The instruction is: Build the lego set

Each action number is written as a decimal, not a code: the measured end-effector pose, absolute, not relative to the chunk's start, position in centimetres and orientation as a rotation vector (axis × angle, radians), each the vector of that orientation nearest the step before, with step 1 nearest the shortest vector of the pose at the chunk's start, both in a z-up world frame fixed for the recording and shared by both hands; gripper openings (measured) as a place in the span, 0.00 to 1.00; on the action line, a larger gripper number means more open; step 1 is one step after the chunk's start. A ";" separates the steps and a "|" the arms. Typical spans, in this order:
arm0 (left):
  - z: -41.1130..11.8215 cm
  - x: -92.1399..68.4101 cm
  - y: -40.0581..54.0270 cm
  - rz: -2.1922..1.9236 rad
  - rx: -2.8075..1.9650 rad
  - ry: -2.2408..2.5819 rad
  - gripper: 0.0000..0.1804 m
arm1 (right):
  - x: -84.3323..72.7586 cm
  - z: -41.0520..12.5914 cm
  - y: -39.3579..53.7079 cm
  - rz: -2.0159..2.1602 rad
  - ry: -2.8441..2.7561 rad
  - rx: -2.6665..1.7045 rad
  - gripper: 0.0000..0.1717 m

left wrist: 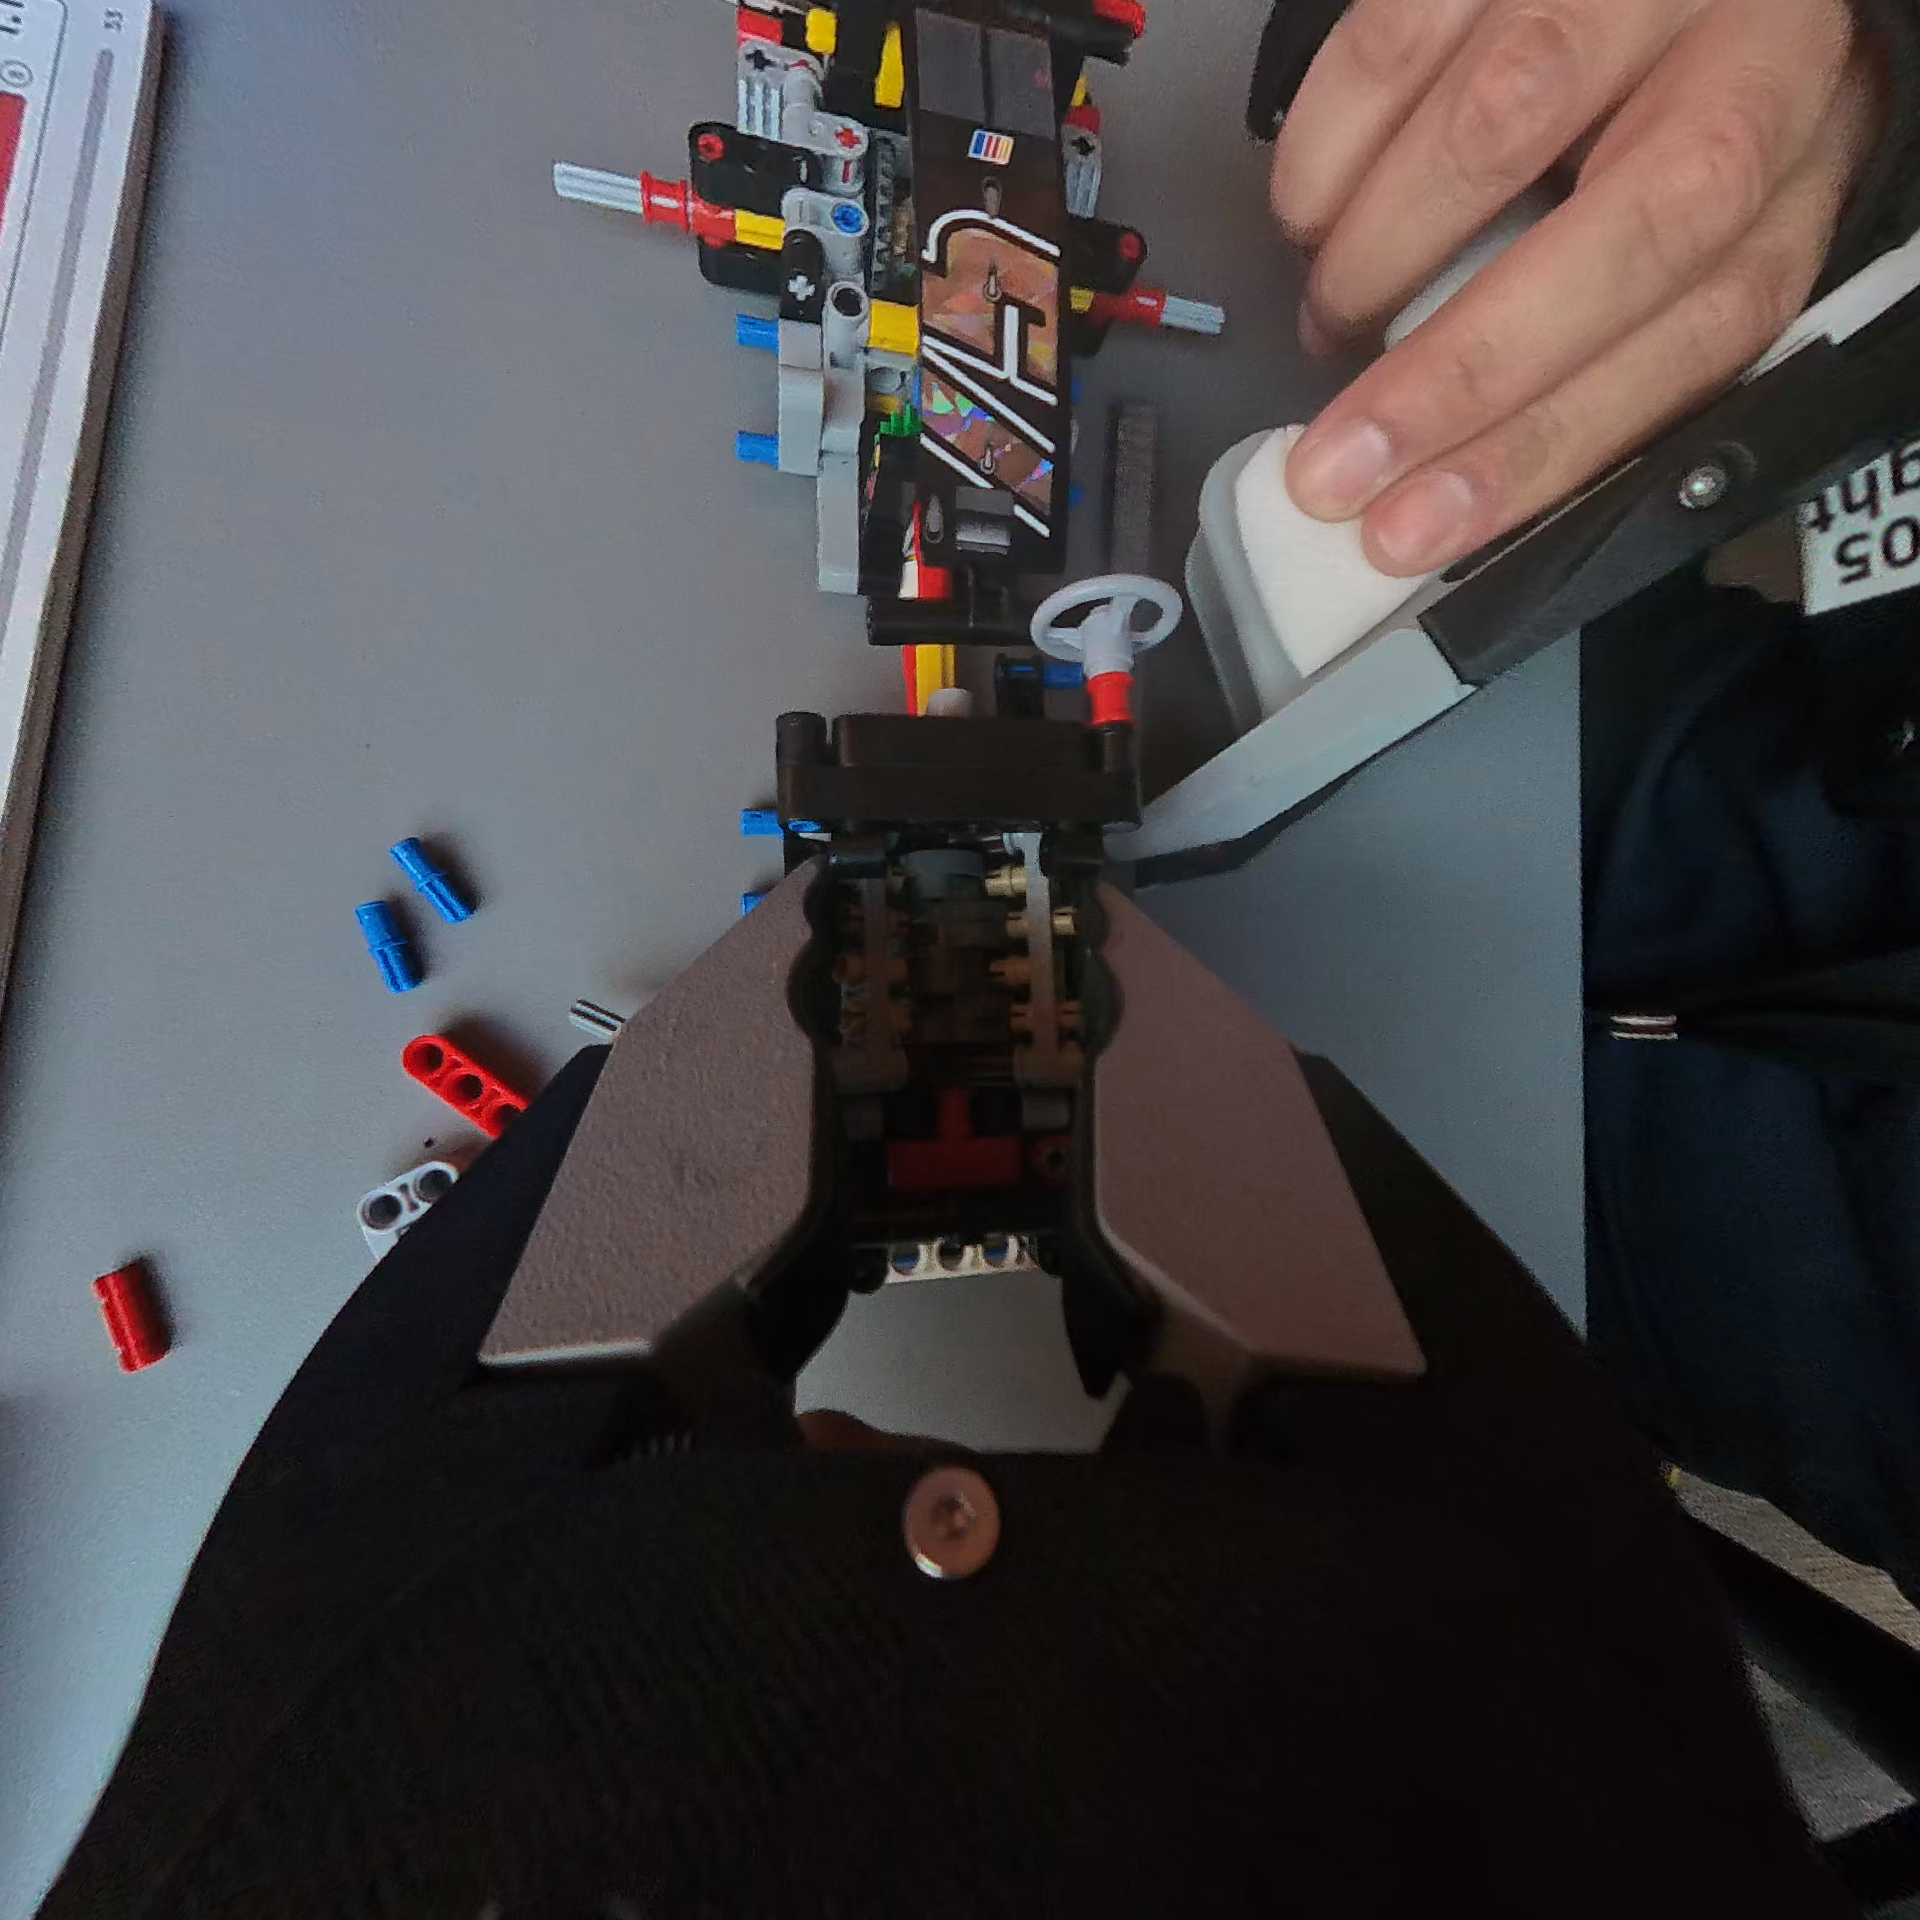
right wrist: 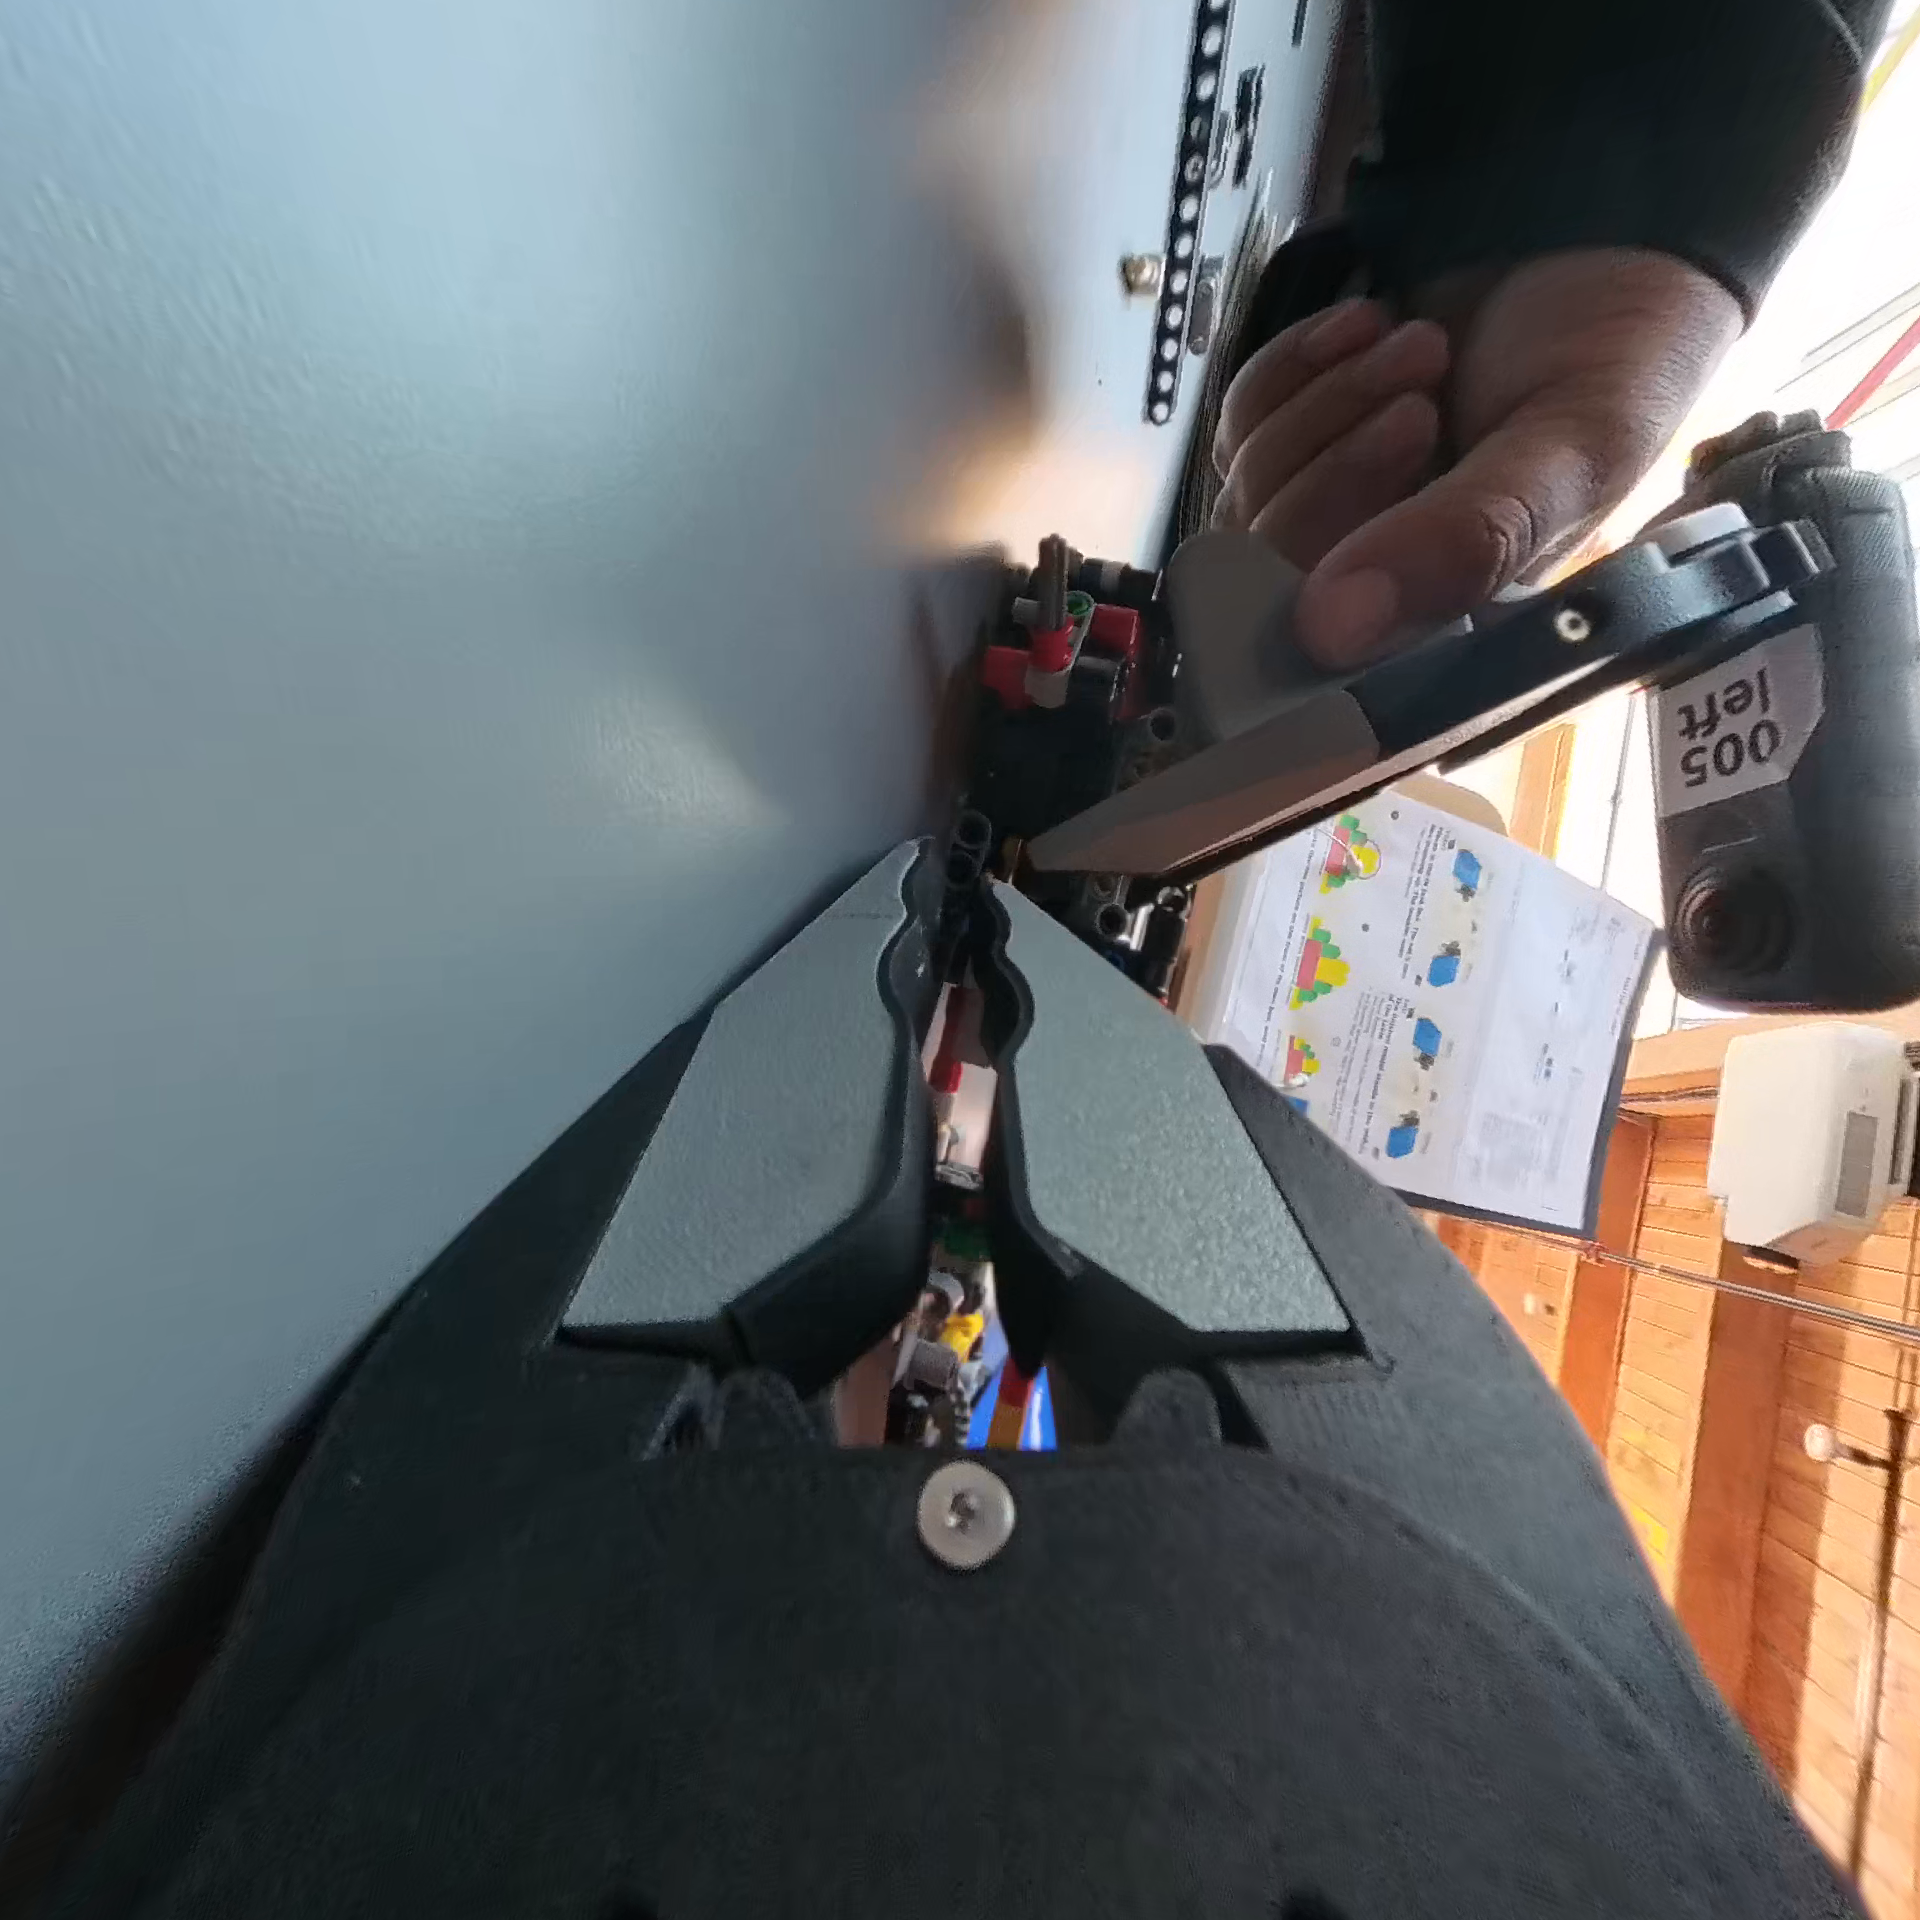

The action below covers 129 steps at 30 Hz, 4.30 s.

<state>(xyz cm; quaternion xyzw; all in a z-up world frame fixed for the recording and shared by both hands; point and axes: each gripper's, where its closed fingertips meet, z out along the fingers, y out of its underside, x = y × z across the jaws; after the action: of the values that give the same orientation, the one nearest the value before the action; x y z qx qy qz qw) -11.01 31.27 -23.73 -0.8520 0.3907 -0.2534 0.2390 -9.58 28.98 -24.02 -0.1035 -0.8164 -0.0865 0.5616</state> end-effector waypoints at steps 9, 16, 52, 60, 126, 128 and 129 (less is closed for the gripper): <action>-23.7 -10.7 32.3 -0.659 -2.339 0.986 0.25 | -8.1 -23.6 29.9 0.005 -1.838 -0.874 0.07; -23.7 -10.2 32.0 -0.588 -2.353 0.928 0.25 | -4.0 -22.6 28.2 0.736 -1.689 -1.678 0.00; -23.8 -9.5 31.3 -0.435 -2.270 0.916 0.25 | -4.0 -24.3 31.4 0.448 -1.515 -1.727 0.00; -23.7 -9.8 30.9 -0.485 -2.286 0.972 0.25 | 2.4 -23.9 34.9 0.541 -1.329 -1.879 0.04; -24.6 -7.0 32.3 0.230 -2.387 0.647 0.04 | -3.9 -24.4 37.8 0.958 -1.908 -1.685 0.55; -24.6 -7.1 32.3 0.224 -2.392 0.634 0.04 | -4.4 -24.8 37.7 0.843 -1.925 -1.653 0.52; -24.6 -7.1 32.4 0.224 -2.393 0.629 0.04 | -4.5 -25.0 37.5 0.795 -1.945 -1.637 0.50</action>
<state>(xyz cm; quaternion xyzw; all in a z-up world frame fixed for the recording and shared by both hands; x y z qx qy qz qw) -7.14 32.37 -24.57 -0.9117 0.2396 0.0855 0.3227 -4.53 37.47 -25.05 -0.5971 -0.7095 0.2899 0.2367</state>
